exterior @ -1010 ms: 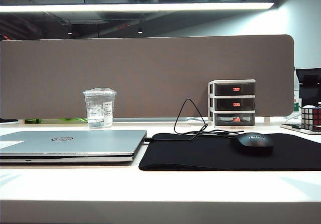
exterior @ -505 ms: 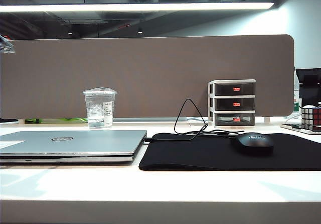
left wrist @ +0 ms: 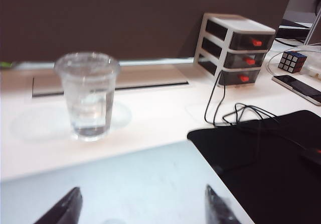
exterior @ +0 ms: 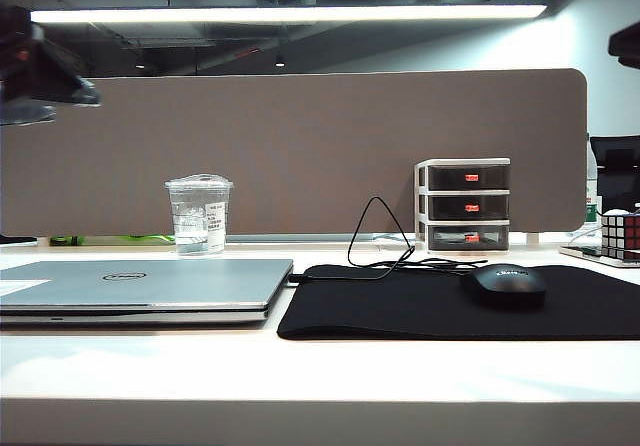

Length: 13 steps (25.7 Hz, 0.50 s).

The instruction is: Pick up the coffee cup and place it over the laptop.

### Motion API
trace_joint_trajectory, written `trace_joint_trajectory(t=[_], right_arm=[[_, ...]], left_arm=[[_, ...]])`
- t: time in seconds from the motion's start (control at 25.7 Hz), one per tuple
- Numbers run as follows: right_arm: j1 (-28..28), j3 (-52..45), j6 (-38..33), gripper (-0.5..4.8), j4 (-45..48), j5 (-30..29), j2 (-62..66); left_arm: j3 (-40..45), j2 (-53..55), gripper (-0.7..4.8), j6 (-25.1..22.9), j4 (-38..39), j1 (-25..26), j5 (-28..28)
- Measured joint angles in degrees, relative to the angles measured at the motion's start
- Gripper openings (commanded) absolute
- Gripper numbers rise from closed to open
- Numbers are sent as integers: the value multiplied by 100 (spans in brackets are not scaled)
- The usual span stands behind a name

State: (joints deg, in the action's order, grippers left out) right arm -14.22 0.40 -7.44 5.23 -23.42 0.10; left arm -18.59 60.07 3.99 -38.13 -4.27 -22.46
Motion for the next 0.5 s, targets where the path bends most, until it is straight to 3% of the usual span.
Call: trace_joint_trajectory(t=[0.16, 0.23, 0.5], right_arm=[[9, 24, -2, 214, -28, 256, 4], [9, 203, -4, 217, -79, 396, 170], [-35, 922, 313, 248, 140, 389, 2090]], left_arm=[[-420, 1082, 309, -68, -448, 2, -422], [-752, 1690, 309, -76, -636, 2, -610], [-1344, 2918, 310, -76, -1379, 2, -1056]])
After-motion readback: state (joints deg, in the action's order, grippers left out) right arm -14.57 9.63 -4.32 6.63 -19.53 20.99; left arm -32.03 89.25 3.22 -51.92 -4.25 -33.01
